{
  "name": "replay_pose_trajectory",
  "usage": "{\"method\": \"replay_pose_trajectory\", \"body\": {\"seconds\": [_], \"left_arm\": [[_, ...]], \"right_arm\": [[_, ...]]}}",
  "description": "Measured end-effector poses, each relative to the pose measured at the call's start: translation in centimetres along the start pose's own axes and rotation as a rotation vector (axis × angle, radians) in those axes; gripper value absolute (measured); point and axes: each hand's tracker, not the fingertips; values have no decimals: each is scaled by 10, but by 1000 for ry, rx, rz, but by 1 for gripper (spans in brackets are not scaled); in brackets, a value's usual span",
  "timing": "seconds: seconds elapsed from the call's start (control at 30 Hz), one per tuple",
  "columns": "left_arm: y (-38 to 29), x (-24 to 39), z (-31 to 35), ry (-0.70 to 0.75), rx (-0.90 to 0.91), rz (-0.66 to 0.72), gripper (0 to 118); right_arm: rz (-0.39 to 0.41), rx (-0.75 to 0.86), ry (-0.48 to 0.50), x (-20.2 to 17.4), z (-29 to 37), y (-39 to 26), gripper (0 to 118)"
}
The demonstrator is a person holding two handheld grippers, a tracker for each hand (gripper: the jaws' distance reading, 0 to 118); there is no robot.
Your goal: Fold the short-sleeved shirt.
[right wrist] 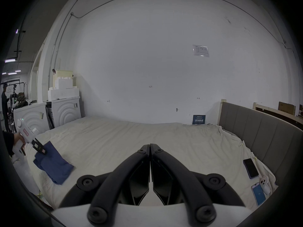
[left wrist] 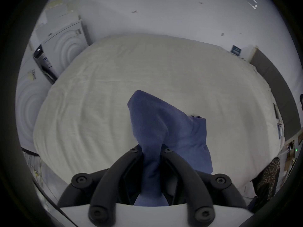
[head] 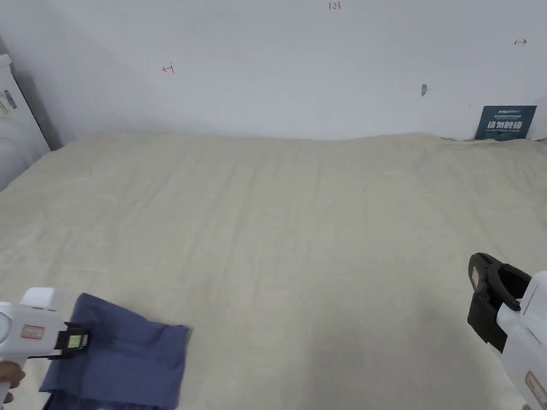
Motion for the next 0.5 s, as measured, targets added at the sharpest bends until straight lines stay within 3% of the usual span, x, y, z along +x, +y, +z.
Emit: {"method": "replay_pose_trajectory", "body": {"seconds": [0.17, 0.4, 0.47, 0.5], "left_arm": [[3, -46, -18, 74, -31, 73, 15], [-10, -63, -62, 139, -126, 169, 17], [-12, -62, -72, 160, -142, 181, 26], [-15, -62, -77, 173, -139, 183, 40]], "right_arm": [[-2, -15, -2, -8, -15, 2, 0], [-10, -52, -4, -15, -31, -7, 0], [-7, -63, -2, -17, -32, -7, 0], [-7, -68, -1, -17, -31, -8, 0]]}}
